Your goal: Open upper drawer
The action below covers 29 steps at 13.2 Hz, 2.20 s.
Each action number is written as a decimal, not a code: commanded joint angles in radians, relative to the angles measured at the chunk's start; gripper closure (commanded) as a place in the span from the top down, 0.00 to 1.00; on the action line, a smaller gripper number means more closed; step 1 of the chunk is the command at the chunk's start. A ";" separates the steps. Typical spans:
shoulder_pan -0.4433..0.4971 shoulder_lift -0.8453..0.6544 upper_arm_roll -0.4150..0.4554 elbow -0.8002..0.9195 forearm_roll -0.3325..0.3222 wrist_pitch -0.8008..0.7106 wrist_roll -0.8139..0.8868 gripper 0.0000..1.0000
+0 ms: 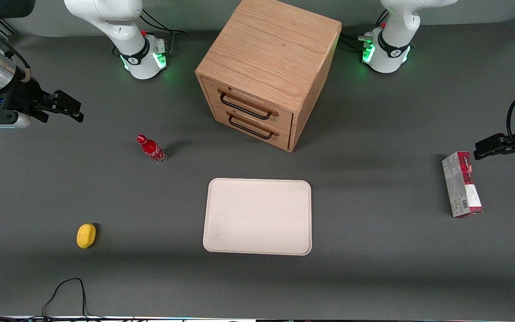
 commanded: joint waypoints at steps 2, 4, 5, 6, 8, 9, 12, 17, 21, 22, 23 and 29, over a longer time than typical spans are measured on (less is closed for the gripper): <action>0.007 0.014 -0.002 0.027 -0.022 -0.002 -0.015 1.00; 0.017 0.061 0.001 0.077 -0.021 -0.002 -0.015 1.00; 0.022 0.094 0.033 0.124 -0.021 -0.002 -0.004 1.00; 0.020 0.109 0.071 0.142 -0.019 -0.002 -0.002 1.00; 0.022 0.154 0.171 0.184 -0.022 -0.002 -0.004 1.00; 0.023 0.174 0.229 0.206 -0.024 -0.002 -0.004 1.00; 0.034 0.244 0.372 0.275 -0.021 0.001 -0.018 1.00; 0.042 0.373 0.647 0.359 -0.199 0.000 -0.315 1.00; 0.042 0.490 0.696 0.346 0.028 -0.002 -0.320 1.00; 0.043 0.510 0.696 0.320 0.028 -0.002 -0.326 1.00; 0.046 0.536 0.698 0.297 0.032 0.000 -0.350 1.00; 0.071 0.634 0.698 0.243 -0.028 0.038 -0.366 1.00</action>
